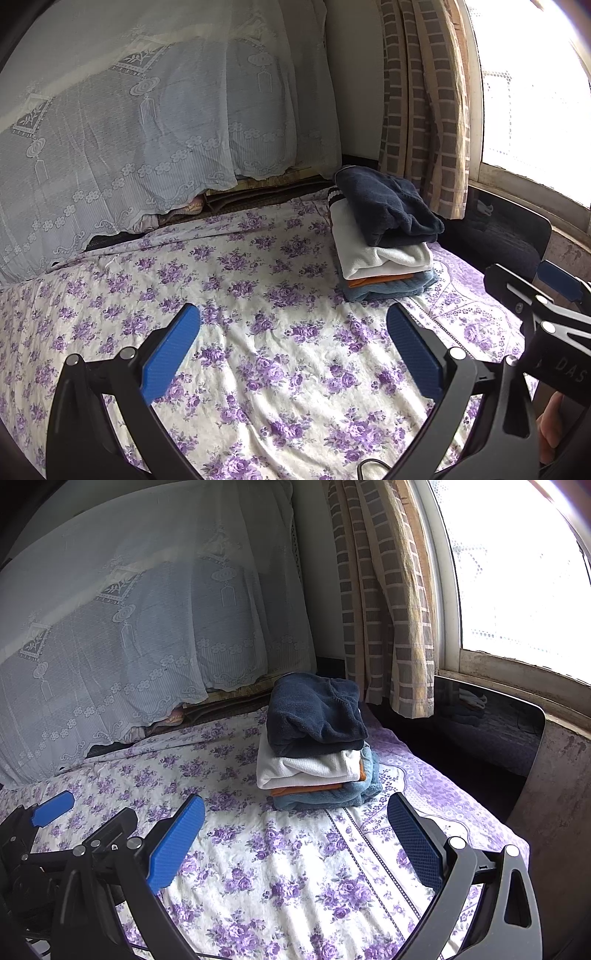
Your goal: Fold small clothes
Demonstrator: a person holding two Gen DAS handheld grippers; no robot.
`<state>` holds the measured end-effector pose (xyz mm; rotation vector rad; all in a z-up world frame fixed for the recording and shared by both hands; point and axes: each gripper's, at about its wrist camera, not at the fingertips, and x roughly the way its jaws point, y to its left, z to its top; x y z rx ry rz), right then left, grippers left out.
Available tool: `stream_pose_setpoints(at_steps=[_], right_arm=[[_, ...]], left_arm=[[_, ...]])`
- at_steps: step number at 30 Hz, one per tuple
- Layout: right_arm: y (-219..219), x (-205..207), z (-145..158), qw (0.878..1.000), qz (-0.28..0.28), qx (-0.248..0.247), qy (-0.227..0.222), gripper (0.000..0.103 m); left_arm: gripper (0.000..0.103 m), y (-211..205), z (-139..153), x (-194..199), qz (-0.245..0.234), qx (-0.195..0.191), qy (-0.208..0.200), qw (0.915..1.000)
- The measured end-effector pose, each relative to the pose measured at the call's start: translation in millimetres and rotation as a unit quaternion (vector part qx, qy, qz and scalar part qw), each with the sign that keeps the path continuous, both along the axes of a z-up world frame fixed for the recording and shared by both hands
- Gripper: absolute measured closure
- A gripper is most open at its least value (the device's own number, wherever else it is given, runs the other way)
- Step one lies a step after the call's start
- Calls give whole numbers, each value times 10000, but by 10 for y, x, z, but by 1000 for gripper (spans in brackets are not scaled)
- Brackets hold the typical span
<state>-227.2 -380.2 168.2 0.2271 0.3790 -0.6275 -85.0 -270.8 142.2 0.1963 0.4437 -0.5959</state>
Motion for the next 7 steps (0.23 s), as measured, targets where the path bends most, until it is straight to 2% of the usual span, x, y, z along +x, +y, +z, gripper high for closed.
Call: stream_pose_setpoints(at_steps=[7], right_arm=[[0,10,0,10000,5,1,-1,3]], left_arm=[[5,12,-18,22,-5,-13,50,10000]])
